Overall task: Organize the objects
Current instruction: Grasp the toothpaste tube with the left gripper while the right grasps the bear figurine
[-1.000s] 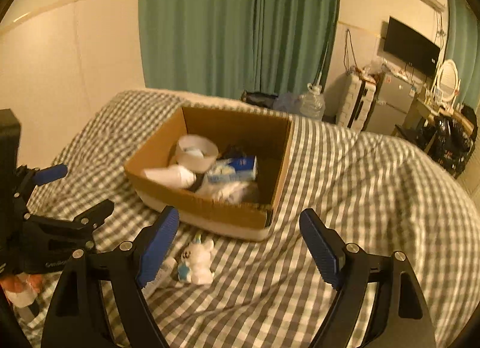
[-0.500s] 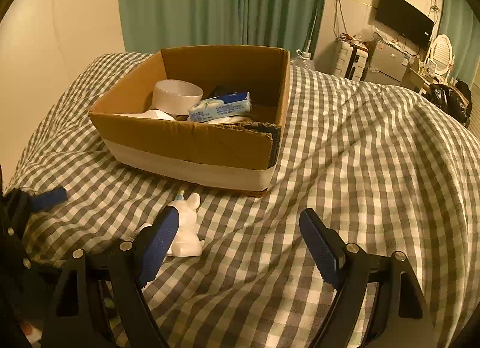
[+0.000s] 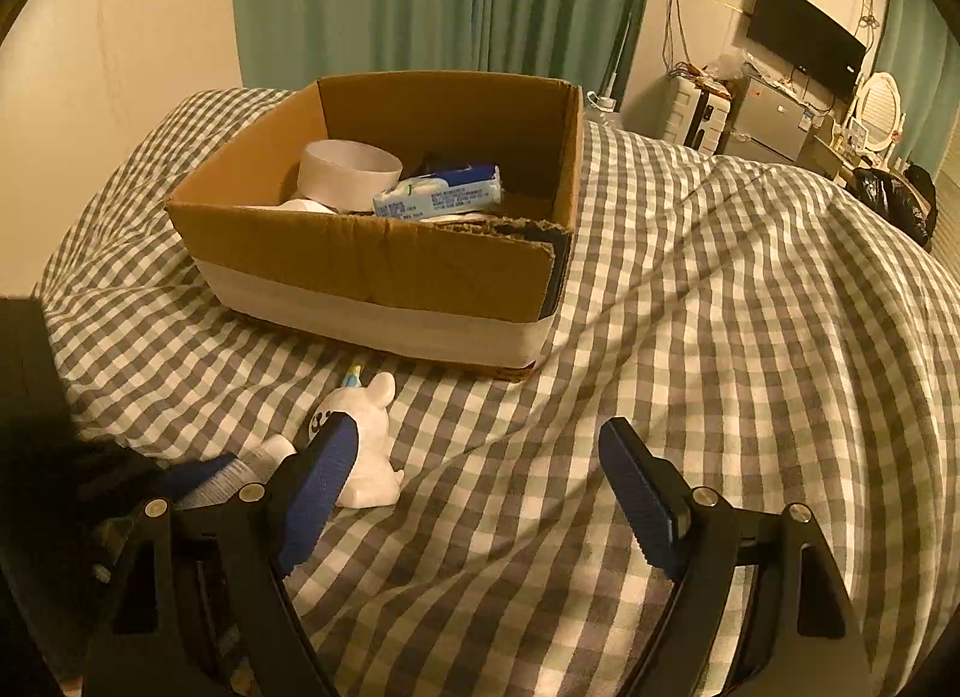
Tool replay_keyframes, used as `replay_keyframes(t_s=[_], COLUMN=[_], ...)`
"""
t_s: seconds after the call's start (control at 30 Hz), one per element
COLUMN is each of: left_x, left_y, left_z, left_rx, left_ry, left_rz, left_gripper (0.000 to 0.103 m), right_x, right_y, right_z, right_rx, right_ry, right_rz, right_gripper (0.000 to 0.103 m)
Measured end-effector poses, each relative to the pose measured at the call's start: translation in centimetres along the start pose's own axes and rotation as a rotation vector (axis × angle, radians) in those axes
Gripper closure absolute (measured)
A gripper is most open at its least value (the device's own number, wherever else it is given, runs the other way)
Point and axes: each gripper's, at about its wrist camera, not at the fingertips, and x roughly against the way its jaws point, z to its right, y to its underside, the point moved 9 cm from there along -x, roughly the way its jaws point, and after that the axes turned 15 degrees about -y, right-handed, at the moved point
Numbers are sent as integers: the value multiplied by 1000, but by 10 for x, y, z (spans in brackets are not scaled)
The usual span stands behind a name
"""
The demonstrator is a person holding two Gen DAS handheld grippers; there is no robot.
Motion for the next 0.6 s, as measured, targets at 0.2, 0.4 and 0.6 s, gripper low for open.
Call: replay_keyframes(t_s=[0.2, 0.4, 0.6], left_x=[14, 12, 7], left_y=[-18, -31, -30], left_z=[-28, -51, -69], left_rx=[41, 57, 81], left_ry=[-55, -124, -141], left_rz=[53, 81, 78], left_gripper=[77, 77, 77], right_x=[-20, -58, -84], right_y=[4, 18, 28], right_z=[-12, -35, -42], right_rx=[-18, 18, 6], right_ry=[-68, -130, -157], right_rz=[-54, -191, -280], right_gripper=[21, 21, 47])
